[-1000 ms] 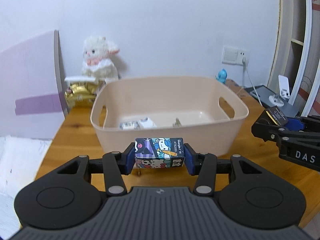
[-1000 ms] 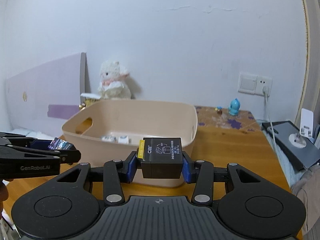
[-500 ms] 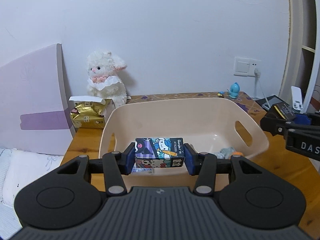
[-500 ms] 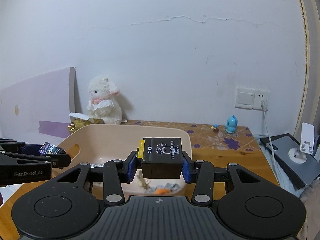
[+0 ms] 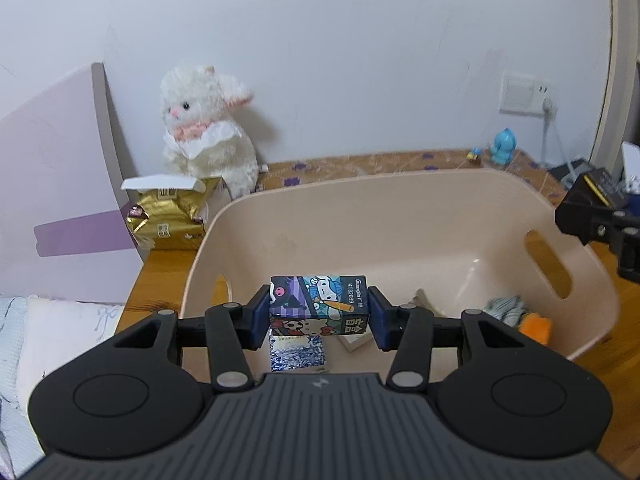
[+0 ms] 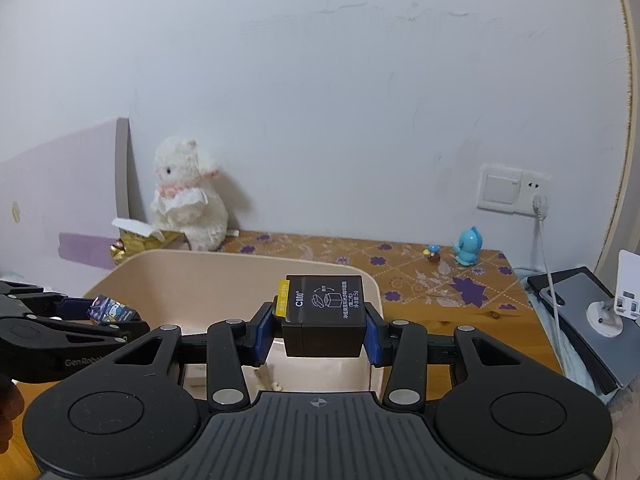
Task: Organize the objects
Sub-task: 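Carry both boxes over the basket and release them inside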
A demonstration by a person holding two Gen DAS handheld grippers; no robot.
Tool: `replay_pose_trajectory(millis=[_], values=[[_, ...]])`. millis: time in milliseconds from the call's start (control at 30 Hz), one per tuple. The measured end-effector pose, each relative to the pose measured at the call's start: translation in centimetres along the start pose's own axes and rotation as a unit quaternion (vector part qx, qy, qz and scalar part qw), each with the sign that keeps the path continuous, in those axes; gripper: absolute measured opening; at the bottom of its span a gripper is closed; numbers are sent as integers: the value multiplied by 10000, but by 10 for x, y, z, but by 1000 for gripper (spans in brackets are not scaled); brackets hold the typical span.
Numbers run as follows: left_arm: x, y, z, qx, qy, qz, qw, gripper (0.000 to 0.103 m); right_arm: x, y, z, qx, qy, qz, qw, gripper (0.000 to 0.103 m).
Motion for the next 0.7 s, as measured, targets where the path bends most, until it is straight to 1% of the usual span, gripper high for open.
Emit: replay_pose_trajectory(millis=[233,300,467,600,633,667,700], values=[[34,1,-5,115,546,-58,9984,51,38,12,-11,-398,522,-14,9978,41],[40,2,-7,116,588,-51,9982,51,47,16,-16,-526,678,-22,9963,41],[50,1,-12,143,850,-121,9962,52,63,17,-28,-725,1032,-36,9920,41],[53,-1,-12,168,1026,-193,9944,52,64,22,-32,-923,1073,-92,9899,42],[53,-2,-11,156,1038,-200,9943,53,63,22,-31,-920,1075,-98,9899,47],[53,-2,-11,135,1032,-199,9944,54,63,23,-31,-915,1064,-98,9901,50],[52,-2,-11,110,1026,-181,9945,58,62,22,-31,-890,1048,-105,9904,51]])
Point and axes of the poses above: each gripper's, at about its wrist camera, not at the fingertips, and x roughly the way its jaws point, y to its left, z to its top, the point moved 6 cm from there along x, roughly the way its jaws point, and after that the axes turned 5 degrees about -z, right-handed, at the moved point
